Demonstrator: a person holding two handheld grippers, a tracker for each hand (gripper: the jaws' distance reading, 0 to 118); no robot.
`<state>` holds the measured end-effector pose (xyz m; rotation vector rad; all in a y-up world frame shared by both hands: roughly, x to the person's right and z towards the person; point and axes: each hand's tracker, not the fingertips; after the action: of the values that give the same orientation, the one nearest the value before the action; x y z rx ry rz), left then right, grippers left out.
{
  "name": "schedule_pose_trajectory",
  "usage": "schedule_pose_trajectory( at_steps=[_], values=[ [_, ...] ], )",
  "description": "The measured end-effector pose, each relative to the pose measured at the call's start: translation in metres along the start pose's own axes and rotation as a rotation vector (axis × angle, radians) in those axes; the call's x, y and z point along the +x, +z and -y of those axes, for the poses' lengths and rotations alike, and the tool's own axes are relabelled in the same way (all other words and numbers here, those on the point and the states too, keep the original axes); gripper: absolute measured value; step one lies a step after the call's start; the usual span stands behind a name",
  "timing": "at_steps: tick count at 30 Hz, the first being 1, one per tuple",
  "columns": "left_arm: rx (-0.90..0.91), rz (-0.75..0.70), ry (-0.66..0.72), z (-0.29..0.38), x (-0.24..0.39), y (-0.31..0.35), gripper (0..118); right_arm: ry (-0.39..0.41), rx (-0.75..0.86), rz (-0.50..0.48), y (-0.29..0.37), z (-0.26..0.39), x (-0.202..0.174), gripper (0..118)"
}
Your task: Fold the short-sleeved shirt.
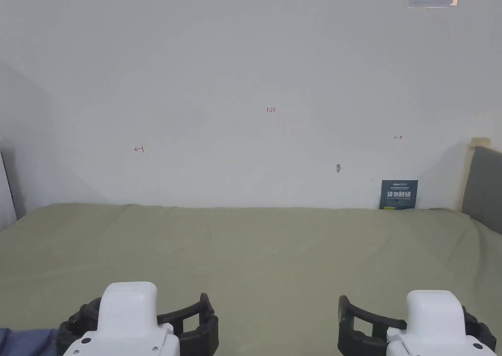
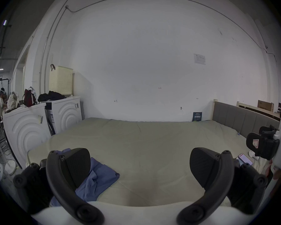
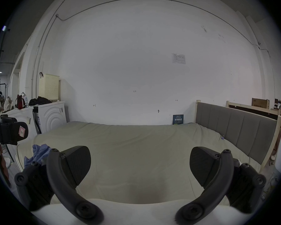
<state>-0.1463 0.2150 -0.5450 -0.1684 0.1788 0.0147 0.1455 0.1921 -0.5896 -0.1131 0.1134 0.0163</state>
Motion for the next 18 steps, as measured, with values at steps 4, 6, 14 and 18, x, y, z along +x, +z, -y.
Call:
schedule_pose_trajectory(
  at_steps=[4, 6, 14, 18],
  values=[
    [0.005, 0.001, -0.006, -0.003, -0.001, 0.001, 118, 0.006, 0.000, 0.006, -0.002, -0.002, 0.001, 118],
    [0.009, 0.000, -0.008, -0.004, -0.002, 0.001, 118, 0.009, -0.004, 0.004, -0.006, -0.002, 0.002, 118],
    [-0.020, -0.005, -0.019, -0.009, -0.002, -0.008, 1, 0.032, -0.047, 0.071, -0.017, -0.003, 0.001, 1],
    [-0.017, 0.020, -0.001, -0.012, -0.002, -0.007, 1, 0.028, -0.058, 0.057, -0.024, -0.001, 0.002, 1]
  ],
)
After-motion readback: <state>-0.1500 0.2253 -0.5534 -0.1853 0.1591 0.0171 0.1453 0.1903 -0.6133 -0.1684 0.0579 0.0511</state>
